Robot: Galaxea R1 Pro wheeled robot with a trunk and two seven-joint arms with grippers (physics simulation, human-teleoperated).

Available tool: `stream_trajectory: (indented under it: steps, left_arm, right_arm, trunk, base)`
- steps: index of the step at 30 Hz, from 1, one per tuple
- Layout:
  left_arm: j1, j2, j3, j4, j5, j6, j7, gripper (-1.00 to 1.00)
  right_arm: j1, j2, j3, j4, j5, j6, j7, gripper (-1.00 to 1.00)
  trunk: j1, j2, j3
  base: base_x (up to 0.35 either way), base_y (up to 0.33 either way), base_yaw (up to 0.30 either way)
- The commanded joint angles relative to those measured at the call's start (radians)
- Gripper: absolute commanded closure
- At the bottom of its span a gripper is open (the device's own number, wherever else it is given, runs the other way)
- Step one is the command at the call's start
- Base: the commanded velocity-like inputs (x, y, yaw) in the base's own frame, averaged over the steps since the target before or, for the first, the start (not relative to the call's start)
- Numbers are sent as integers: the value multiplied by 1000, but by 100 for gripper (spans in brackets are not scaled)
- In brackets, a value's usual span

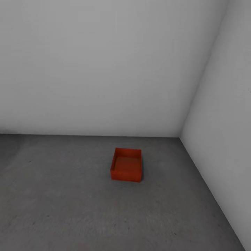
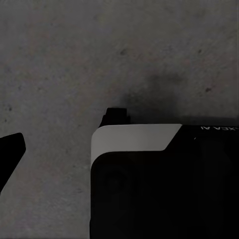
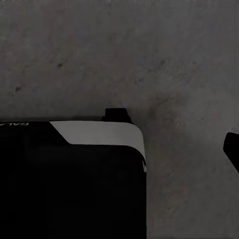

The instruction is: Move the two storage containers from the living room to the garage. In the garage, place one container on the floor and stack the other container on top of it (either order is fine).

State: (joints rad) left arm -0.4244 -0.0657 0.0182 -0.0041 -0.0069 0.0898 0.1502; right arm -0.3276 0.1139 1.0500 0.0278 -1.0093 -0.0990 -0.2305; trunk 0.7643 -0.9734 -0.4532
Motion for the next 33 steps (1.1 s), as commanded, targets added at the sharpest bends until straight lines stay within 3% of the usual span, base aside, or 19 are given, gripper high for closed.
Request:
stream_trajectory:
  steps: [1, 27, 29, 33]
  left_arm:
    - [-1, 0, 2, 0, -1, 4, 3, -100]
    - [-2, 6, 2, 0, 0, 6, -2, -100]
    - [-1, 7, 2, 0, 1, 6, -19, -100]
    - [11, 29, 1, 0, 1, 3, -123, -100]
  right_arm:
    - [-1, 1, 8, 3, -9, -4, 0, -100]
    - [29, 1, 8, 3, -8, -7, 2, -100]
    - [30, 1, 8, 3, -8, -7, 2, -100]
    - [31, 1, 8, 3, -8, -7, 2, -100]
  trunk:
    - [0, -1, 1]
    - [0, -1, 39]
    - [0, -1, 40]
    - [0, -1, 40]
  base:
    - [0, 0, 0]
    - [0, 0, 0]
    - [0, 0, 0]
    - [0, 0, 0]
